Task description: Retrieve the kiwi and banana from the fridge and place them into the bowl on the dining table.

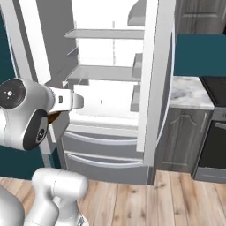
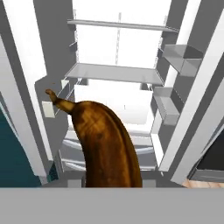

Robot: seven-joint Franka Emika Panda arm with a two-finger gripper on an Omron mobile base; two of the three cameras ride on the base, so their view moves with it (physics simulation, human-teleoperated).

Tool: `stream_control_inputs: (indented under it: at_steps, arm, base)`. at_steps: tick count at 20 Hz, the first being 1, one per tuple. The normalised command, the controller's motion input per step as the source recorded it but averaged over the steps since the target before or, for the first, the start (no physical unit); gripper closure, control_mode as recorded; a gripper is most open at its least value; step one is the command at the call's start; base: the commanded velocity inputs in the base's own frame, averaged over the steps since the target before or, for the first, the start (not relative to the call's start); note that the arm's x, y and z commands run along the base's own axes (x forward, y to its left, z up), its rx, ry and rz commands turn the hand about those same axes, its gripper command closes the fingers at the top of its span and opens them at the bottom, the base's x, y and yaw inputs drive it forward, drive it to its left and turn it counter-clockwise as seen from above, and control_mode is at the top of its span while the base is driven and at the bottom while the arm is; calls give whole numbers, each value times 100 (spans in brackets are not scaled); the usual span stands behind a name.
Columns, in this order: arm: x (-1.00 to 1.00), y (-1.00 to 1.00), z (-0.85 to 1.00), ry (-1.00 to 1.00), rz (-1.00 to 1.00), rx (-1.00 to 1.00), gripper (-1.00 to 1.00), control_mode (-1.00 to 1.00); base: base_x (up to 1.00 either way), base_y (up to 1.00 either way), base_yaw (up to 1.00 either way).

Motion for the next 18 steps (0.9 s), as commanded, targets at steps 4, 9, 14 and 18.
stream_control_inputs:
  at_steps: [4,9,14,18]
  arm:
    - [0,0,0,0,0,0,100,100]
    - [0,0,0,0,0,0,100,100]
    - [0,0,0,0,0,0,100,100]
    - [0,0,0,0,0,0,100,100]
  base:
    - [-46,26,10]
    - [-21,45,38]
    - [0,62,56]
    - [0,69,72]
